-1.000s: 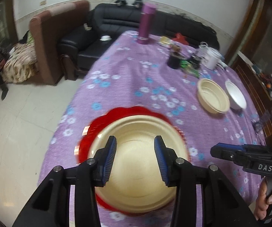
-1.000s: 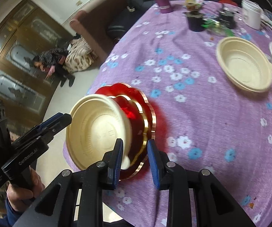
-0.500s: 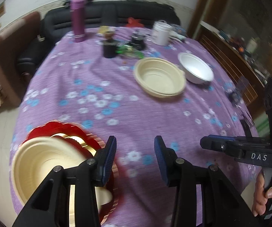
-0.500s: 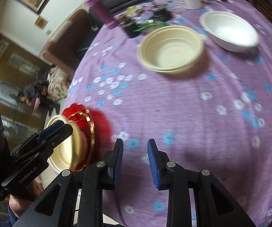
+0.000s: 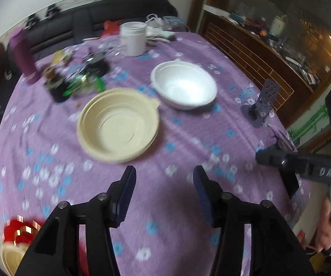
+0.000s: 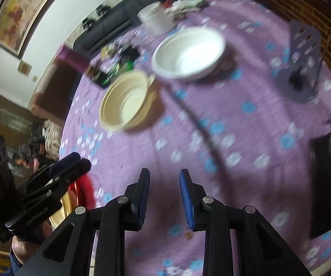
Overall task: Organize plates and bowls
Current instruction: 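Move the left gripper to the white bowl and grasp its rim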
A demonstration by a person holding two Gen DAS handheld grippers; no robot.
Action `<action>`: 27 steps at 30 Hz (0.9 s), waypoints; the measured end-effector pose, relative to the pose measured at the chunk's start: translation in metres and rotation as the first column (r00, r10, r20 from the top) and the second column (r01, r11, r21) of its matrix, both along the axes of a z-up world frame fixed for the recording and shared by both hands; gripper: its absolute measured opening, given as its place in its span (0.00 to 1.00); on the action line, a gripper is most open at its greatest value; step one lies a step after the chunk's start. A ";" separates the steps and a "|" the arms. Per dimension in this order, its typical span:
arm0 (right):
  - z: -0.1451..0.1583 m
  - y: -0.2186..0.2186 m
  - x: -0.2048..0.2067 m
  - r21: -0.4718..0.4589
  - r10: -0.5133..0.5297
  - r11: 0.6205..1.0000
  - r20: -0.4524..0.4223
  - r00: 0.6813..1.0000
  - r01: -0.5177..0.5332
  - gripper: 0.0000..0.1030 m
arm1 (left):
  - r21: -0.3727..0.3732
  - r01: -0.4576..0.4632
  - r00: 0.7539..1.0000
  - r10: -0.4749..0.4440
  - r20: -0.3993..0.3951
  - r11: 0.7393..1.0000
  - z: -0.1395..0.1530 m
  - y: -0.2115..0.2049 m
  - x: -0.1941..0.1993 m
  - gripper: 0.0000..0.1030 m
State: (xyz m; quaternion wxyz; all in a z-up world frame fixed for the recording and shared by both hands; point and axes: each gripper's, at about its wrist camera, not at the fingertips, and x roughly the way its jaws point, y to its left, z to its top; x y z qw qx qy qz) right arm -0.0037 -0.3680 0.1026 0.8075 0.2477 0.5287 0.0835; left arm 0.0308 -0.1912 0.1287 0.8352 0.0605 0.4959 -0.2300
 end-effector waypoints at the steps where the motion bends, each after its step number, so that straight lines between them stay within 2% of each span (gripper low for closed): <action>1: 0.004 -0.010 0.005 -0.004 -0.010 1.000 0.007 1.000 0.010 0.28 | 0.005 0.009 1.000 -0.009 -0.003 1.000 0.000 -0.010 0.011 0.49; 10: 0.014 -0.065 0.064 -0.022 -0.058 0.998 0.025 0.998 0.058 0.28 | 0.012 -0.011 0.999 0.011 -0.046 1.000 -0.006 -0.052 0.098 0.49; 13: 0.012 -0.074 0.090 -0.033 -0.060 0.998 0.019 0.998 0.061 0.28 | 0.007 -0.022 0.998 0.022 -0.052 1.000 -0.009 -0.061 0.125 0.49; 18: 0.002 -0.080 0.132 -0.057 -0.066 0.996 0.004 0.998 0.066 0.28 | 0.042 -0.060 0.995 0.063 -0.079 0.997 -0.027 -0.069 0.168 0.49; 21: -0.012 -0.081 0.156 -0.069 -0.068 0.995 -0.028 0.997 0.066 0.28 | 0.042 -0.066 0.992 0.070 -0.109 0.997 -0.039 -0.072 0.182 0.49; 27: -0.033 -0.082 0.183 -0.073 -0.063 0.996 -0.070 0.996 0.058 0.28 | 0.063 -0.065 0.991 0.072 -0.114 0.996 -0.051 -0.079 0.197 0.49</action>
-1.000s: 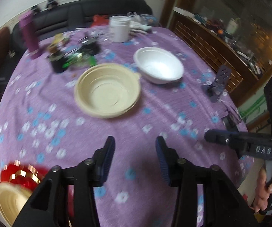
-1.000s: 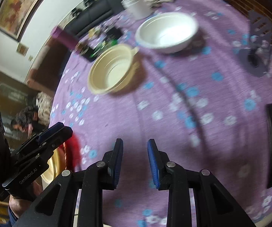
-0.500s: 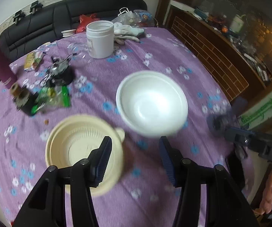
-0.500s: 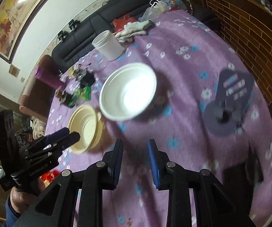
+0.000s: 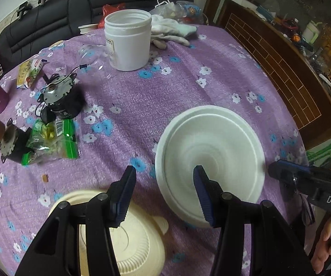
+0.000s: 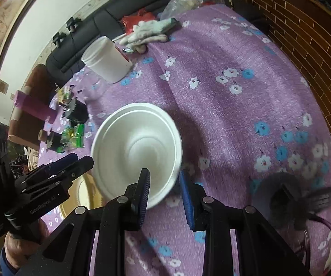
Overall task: Organize plates and bowls
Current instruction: 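Move the left gripper to the white bowl and grasp its rim, then lift the white bowl with the left gripper and carry it to the stack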
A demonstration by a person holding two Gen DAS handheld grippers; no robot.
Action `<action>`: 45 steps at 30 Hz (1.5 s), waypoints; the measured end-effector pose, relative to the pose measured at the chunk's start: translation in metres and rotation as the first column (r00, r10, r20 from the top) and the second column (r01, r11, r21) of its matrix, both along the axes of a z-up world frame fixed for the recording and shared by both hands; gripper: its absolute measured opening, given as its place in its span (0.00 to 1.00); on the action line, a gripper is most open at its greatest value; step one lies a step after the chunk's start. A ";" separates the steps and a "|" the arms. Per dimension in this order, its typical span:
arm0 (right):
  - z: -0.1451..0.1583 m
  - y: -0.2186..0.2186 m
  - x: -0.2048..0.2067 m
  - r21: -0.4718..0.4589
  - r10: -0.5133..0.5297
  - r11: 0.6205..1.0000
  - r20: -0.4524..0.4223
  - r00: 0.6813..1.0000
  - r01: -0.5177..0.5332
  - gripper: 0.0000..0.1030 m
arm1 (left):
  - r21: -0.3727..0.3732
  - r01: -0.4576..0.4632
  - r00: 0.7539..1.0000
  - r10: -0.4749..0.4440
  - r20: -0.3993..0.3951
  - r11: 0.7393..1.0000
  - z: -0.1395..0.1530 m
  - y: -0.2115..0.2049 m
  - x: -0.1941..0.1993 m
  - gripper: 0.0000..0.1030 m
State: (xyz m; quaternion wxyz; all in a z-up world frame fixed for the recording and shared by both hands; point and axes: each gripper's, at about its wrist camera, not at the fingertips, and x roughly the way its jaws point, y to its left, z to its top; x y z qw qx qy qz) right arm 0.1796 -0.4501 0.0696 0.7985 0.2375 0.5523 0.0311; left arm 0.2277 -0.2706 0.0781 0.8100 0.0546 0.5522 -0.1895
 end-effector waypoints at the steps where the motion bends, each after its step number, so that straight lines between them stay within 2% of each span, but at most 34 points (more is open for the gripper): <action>1: -0.002 0.000 0.003 -0.005 0.004 1.000 -0.003 1.000 -0.004 0.28 | 0.009 -0.002 1.000 0.001 0.003 1.000 -0.002 0.000 0.002 0.49; 8: -0.016 -0.002 0.016 -0.020 0.007 1.000 -0.034 0.999 -0.007 0.28 | 0.022 0.014 1.000 -0.014 -0.020 1.000 -0.019 -0.005 0.013 0.47; 10: -0.021 -0.003 0.018 -0.019 0.006 1.000 -0.041 0.999 -0.007 0.28 | 0.018 0.021 0.999 -0.021 -0.037 1.000 -0.023 -0.006 0.014 0.29; 12: -0.023 -0.001 0.020 -0.039 0.014 0.999 -0.046 0.999 -0.016 0.28 | 0.027 0.032 0.999 -0.031 -0.044 0.999 -0.028 -0.008 0.014 0.25; 13: -0.024 0.000 0.021 -0.052 0.019 0.998 -0.045 0.999 -0.021 0.28 | 0.033 0.037 0.998 -0.036 -0.043 0.999 -0.030 -0.009 0.014 0.19; 15: -0.025 0.000 0.021 -0.069 0.010 0.998 -0.033 0.999 -0.012 0.26 | 0.027 0.041 0.998 -0.039 -0.052 0.999 -0.033 -0.011 0.014 0.14; 16: -0.026 0.001 0.021 -0.066 0.010 0.998 -0.032 0.999 -0.012 0.21 | 0.025 0.040 0.998 -0.038 -0.053 0.999 -0.033 -0.011 0.014 0.14; 20: -0.025 0.002 0.020 -0.059 0.007 0.998 -0.019 1.000 -0.008 0.16 | 0.029 0.046 0.998 -0.045 -0.043 0.999 -0.030 -0.013 0.010 0.14; 33: -0.001 0.005 -0.005 -0.054 0.008 0.999 0.032 0.999 -0.006 0.16 | -0.013 0.036 0.999 -0.036 0.008 0.999 -0.004 -0.001 -0.020 0.14; 45: 0.030 0.037 -0.071 -0.008 0.036 0.999 0.078 0.996 -0.035 0.16 | -0.030 0.027 0.997 -0.025 0.069 0.999 0.032 0.039 -0.093 0.14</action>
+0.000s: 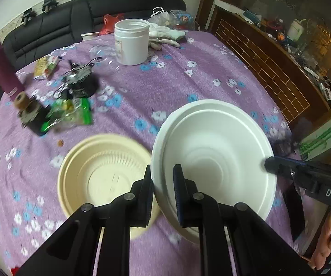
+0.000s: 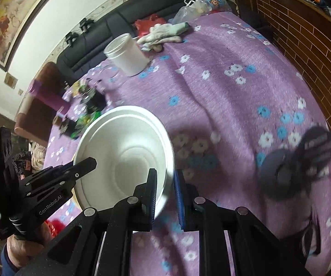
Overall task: Organize plates and bowls
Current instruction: 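Lift the white bowl with the left gripper and carry it to the stack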
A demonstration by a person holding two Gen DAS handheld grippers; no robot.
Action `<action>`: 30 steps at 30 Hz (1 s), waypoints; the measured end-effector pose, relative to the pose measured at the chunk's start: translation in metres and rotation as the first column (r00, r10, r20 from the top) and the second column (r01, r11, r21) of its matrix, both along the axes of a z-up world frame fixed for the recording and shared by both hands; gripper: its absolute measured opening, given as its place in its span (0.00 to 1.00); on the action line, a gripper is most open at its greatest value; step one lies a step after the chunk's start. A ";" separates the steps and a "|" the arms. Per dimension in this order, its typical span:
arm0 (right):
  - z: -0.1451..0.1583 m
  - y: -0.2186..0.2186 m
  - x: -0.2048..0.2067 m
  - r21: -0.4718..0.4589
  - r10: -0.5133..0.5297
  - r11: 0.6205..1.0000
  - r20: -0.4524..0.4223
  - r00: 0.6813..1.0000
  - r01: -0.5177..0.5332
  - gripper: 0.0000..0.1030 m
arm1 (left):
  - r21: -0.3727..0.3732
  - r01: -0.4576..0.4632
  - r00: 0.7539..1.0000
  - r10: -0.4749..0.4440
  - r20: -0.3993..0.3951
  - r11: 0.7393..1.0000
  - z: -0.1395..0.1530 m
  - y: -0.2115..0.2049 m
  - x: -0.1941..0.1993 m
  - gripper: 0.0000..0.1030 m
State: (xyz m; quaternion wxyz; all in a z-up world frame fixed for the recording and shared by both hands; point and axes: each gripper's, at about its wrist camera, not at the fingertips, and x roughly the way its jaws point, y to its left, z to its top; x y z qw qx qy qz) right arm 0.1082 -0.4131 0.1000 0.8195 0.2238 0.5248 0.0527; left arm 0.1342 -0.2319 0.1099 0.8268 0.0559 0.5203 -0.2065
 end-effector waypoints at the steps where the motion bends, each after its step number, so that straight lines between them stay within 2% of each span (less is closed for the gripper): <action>1: 0.001 0.004 -0.006 0.002 0.003 1.000 -0.001 1.000 -0.003 0.16 | -0.002 0.001 1.000 -0.001 0.005 1.000 0.003 0.005 -0.008 0.14; 8: 0.003 0.029 -0.050 0.036 0.027 0.999 -0.009 1.000 -0.027 0.16 | 0.000 0.001 1.000 -0.001 0.010 1.000 0.009 0.034 -0.050 0.14; 15: 0.009 0.052 -0.085 0.049 0.048 0.998 0.001 0.999 -0.047 0.16 | -0.024 -0.013 1.000 0.012 -0.027 1.000 0.000 0.064 -0.088 0.14; 25: 0.003 0.089 -0.117 0.067 0.099 0.993 -0.018 0.995 -0.097 0.16 | -0.055 -0.063 0.997 0.060 -0.046 0.997 -0.005 0.108 -0.129 0.14; 30: 0.007 0.111 -0.123 0.067 0.135 0.989 -0.009 0.991 -0.134 0.16 | -0.045 -0.094 0.995 0.093 -0.019 0.995 0.001 0.129 -0.142 0.14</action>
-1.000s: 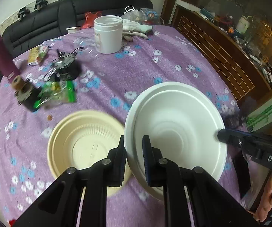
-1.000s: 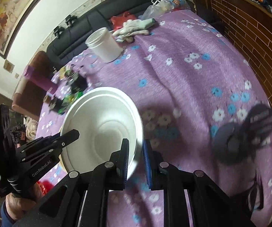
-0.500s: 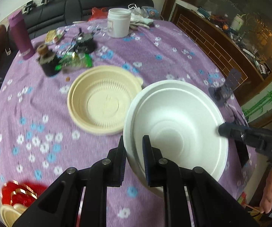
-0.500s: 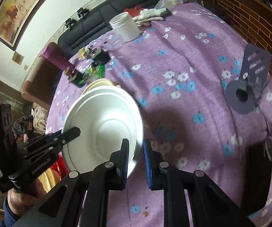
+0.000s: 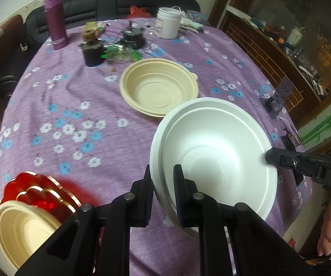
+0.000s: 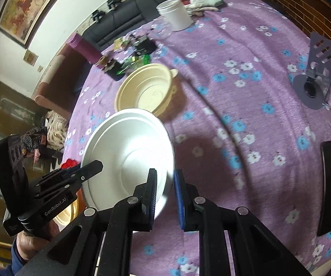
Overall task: Organize plates and bowls
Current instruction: 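Lift the white bowl with the left gripper and carry it to the stack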
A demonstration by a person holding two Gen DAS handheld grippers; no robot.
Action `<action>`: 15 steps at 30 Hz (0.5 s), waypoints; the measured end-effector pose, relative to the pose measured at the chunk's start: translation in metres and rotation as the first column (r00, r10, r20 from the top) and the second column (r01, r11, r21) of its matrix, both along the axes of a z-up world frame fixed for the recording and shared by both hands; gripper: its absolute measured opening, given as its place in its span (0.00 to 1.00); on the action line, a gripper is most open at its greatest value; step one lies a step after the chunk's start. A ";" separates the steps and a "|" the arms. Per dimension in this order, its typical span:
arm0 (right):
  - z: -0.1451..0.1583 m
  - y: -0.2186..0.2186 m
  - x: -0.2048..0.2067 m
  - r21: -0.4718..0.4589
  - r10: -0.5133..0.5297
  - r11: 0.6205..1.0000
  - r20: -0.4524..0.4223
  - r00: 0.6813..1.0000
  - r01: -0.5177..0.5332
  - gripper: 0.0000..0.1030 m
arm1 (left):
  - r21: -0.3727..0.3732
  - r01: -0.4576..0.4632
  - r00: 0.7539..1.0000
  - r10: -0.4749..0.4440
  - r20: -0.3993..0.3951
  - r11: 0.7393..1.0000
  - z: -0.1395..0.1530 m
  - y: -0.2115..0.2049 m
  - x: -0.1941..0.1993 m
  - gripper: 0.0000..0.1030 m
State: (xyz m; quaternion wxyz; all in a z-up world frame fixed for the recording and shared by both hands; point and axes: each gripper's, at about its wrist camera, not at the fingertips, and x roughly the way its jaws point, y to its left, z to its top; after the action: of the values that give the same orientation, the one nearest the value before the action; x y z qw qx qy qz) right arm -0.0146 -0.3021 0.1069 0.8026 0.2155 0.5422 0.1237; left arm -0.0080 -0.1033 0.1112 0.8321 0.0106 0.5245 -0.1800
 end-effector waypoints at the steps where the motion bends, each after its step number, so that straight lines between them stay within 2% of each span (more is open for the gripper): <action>1: 0.001 0.004 -0.001 -0.001 0.006 1.000 0.002 1.000 -0.006 0.16 | 0.002 -0.009 1.000 0.009 0.007 1.000 0.002 0.005 -0.003 0.14; 15: 0.013 0.065 0.003 0.009 0.114 0.993 0.036 0.993 -0.114 0.16 | 0.017 -0.119 0.990 0.117 0.073 0.993 0.020 0.066 -0.030 0.14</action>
State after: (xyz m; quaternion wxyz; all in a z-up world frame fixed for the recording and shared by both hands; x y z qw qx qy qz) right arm -0.0119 -0.2376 0.1203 0.8025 0.1865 0.5387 0.1762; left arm -0.0378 -0.0370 0.1310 0.8594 -0.0051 0.4960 -0.1243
